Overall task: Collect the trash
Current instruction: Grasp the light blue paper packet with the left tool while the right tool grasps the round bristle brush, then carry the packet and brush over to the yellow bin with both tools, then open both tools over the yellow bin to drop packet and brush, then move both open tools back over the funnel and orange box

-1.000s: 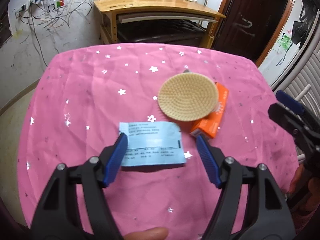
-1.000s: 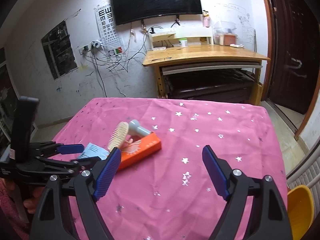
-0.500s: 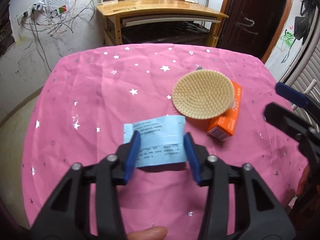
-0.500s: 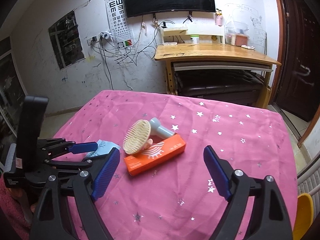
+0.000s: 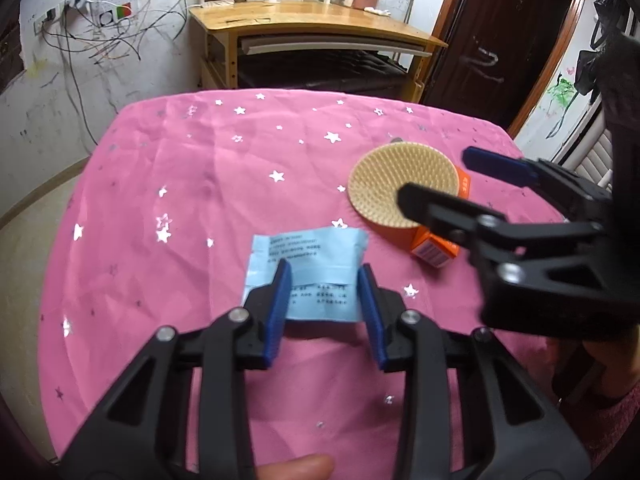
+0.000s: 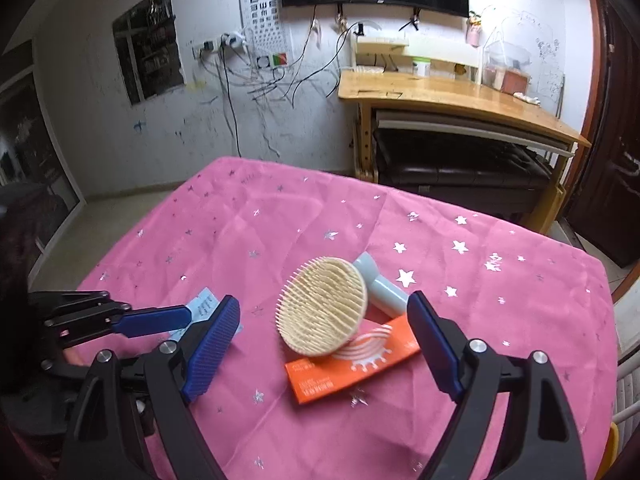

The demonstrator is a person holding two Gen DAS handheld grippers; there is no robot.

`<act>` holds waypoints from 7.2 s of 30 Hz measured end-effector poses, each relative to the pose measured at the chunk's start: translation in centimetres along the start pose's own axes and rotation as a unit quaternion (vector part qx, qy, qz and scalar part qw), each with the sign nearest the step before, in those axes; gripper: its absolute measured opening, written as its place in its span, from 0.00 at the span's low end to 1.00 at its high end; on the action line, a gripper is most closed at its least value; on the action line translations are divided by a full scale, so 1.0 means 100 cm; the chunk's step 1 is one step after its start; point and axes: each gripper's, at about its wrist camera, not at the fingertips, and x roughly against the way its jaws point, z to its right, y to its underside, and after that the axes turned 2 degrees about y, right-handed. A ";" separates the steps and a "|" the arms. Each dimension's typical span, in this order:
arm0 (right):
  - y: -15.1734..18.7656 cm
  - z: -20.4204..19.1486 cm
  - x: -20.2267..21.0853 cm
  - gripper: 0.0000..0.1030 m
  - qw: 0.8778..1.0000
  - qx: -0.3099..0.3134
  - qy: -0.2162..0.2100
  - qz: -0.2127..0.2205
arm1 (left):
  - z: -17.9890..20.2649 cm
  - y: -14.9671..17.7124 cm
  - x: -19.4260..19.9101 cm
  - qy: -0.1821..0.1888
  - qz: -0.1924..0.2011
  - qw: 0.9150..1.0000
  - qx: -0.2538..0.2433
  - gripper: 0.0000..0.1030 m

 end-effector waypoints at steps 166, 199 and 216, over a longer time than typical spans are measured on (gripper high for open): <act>0.259 0.307 0.191 0.08 0.902 -0.365 0.201 0.112 | 0.290 -0.031 -0.048 0.153 -0.048 0.980 -0.119 0.61; 0.122 0.187 0.123 0.60 0.963 -0.232 0.087 0.102 | 0.120 -0.074 -0.029 0.008 0.026 1.000 -0.004 0.66; 0.068 0.077 0.069 0.78 0.992 -0.117 0.002 0.054 | 0.051 -0.097 -0.074 -0.002 -0.033 0.997 0.072 0.65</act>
